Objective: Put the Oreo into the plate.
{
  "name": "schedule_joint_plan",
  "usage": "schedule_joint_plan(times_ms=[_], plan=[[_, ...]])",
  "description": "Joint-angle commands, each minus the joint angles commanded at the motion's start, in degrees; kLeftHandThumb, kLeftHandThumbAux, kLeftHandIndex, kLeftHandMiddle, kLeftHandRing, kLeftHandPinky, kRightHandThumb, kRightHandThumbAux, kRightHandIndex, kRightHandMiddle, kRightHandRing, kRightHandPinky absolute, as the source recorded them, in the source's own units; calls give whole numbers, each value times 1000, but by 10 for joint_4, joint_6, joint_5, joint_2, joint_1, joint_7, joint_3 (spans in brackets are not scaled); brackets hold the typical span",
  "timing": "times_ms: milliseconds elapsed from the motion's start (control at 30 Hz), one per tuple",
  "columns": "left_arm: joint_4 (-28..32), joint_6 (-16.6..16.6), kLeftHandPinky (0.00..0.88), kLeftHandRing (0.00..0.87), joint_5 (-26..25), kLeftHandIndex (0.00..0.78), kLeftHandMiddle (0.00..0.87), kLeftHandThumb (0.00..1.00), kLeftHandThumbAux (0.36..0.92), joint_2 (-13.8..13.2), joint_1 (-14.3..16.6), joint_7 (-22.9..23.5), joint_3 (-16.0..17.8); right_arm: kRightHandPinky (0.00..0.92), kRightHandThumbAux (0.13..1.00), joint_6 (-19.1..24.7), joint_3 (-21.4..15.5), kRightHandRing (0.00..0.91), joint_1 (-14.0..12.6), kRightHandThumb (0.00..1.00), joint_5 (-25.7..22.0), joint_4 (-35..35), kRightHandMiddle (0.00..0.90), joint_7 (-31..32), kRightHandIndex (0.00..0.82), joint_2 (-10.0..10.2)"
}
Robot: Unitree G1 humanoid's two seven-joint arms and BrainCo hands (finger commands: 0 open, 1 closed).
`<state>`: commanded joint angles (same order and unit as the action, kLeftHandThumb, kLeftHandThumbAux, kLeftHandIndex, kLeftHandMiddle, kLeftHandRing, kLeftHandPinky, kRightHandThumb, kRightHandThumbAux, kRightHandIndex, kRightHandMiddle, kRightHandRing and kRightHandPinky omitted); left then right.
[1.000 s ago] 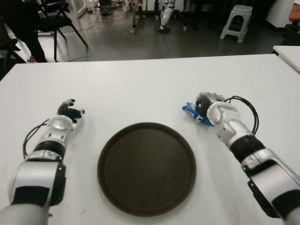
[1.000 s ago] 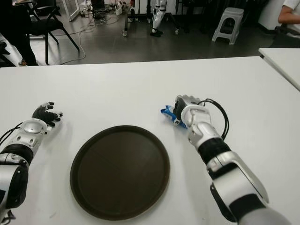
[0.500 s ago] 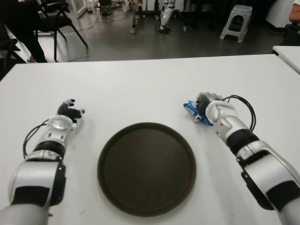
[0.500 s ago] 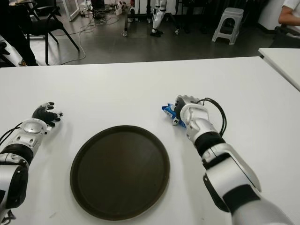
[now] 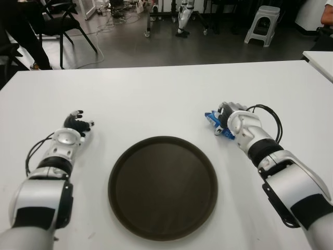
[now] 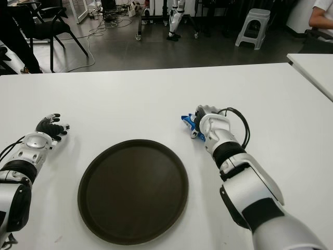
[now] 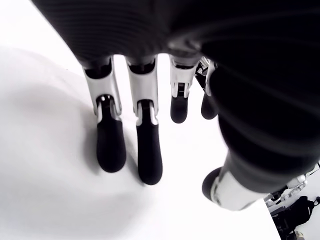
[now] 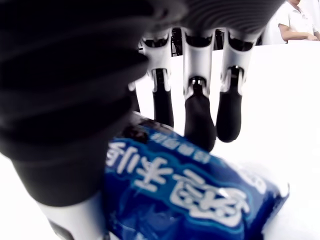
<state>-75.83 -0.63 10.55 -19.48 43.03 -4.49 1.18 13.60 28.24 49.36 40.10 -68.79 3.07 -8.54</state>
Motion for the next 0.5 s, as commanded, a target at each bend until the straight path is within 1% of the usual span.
schedule_joint_plan(times_ms=[100, 267, 400, 500], plan=[[1, 2, 164, 147, 1, 103, 117, 266, 759, 0, 1, 0, -2, 269, 879, -4, -1, 253, 1, 0, -2, -4, 258, -1, 253, 1], [1, 5, 169, 151, 3, 83, 113, 232, 761, -1, 3, 1, -4, 279, 875, -12, -4, 254, 1, 0, -5, -7, 255, -5, 252, 0], [2, 8, 163, 147, 1, 74, 110, 211, 767, 0, 4, 4, -3, 266, 875, -15, -5, 236, 0, 0, -7, -8, 236, -20, 239, 0], [2, 9, 162, 146, 1, 80, 114, 206, 770, 0, 4, 3, -3, 230, 870, -14, -5, 214, 0, 0, -8, -10, 214, -36, 221, 0]])
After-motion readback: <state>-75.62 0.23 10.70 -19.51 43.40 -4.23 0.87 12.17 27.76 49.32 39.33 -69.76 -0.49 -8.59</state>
